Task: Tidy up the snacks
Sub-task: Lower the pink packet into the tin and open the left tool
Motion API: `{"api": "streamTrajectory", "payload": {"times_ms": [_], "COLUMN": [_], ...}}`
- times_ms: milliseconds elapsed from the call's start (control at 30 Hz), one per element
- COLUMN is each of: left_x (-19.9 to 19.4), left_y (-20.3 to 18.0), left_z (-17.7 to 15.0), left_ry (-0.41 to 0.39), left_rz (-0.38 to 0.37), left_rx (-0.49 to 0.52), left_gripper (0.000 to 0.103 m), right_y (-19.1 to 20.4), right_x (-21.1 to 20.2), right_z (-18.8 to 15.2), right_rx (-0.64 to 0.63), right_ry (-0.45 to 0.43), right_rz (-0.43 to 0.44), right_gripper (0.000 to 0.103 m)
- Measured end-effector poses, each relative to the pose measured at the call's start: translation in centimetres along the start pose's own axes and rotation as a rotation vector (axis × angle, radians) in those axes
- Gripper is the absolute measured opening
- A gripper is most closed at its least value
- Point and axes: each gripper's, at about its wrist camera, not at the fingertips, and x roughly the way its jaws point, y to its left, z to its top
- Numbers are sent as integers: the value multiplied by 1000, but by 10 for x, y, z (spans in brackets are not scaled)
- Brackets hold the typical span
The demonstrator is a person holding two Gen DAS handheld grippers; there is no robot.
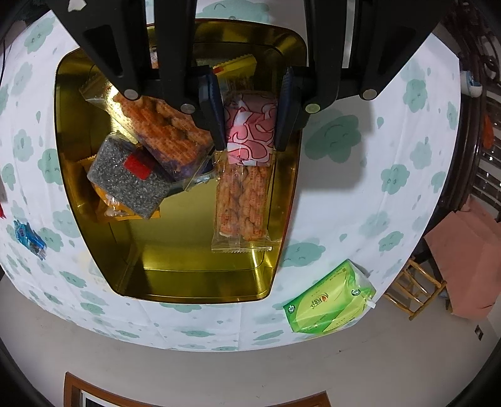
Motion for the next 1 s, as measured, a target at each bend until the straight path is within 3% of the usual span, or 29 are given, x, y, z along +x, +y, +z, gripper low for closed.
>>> {"api": "streamTrajectory", "payload": {"times_ms": [233,367,567,833,1000], "left_x": [-4,-8,-18,-33,-40], "left_y": [-1,-2,-10,-19,-24], "left_z": [-1,-2,-2,-6,-9], "left_ry": [-8,-22,-59,-101,-118], "left_rz": [3,15,44,66,63], "left_rx": [6,8,27,45,45], "left_gripper": [31,43,51,56,58], "right_y": [0,0,1,0,-2], "right_x": [0,0,0,0,2], "right_z": [0,0,0,0,6], "right_rx": [0,0,0,-3,-11], "right_ry": [0,0,0,3,48], "right_rz": [-1,-1,-1,-2,-1], "right_gripper": [50,50,50,50,50]}}
